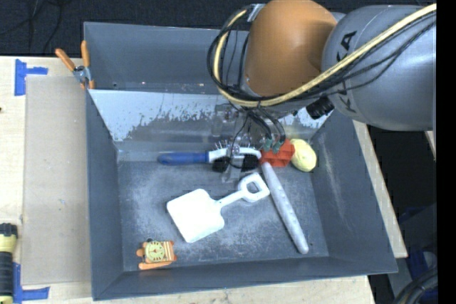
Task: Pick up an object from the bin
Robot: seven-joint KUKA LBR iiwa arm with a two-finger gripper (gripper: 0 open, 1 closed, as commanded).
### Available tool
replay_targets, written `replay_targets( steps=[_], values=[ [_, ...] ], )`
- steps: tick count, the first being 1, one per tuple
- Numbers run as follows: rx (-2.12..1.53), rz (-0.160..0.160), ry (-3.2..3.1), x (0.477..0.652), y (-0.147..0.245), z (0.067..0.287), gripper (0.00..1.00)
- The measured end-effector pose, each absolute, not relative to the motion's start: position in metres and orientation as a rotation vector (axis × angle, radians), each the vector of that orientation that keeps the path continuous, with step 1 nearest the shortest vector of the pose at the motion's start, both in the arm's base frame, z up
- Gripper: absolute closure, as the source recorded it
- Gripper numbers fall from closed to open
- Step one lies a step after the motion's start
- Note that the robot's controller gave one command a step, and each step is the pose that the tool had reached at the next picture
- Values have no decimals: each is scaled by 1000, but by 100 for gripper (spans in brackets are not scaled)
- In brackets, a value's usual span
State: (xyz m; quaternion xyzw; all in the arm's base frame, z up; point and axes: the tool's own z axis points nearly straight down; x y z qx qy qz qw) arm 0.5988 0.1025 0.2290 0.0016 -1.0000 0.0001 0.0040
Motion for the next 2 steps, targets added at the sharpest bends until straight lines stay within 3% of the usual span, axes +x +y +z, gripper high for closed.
replay_targets(
  steps=[1, 2],
  values=[
    [2, 0, -3141, 600, 102, 234, 0],
    [267, 1, -3134, 594, 124, 207, 0]
  ],
)
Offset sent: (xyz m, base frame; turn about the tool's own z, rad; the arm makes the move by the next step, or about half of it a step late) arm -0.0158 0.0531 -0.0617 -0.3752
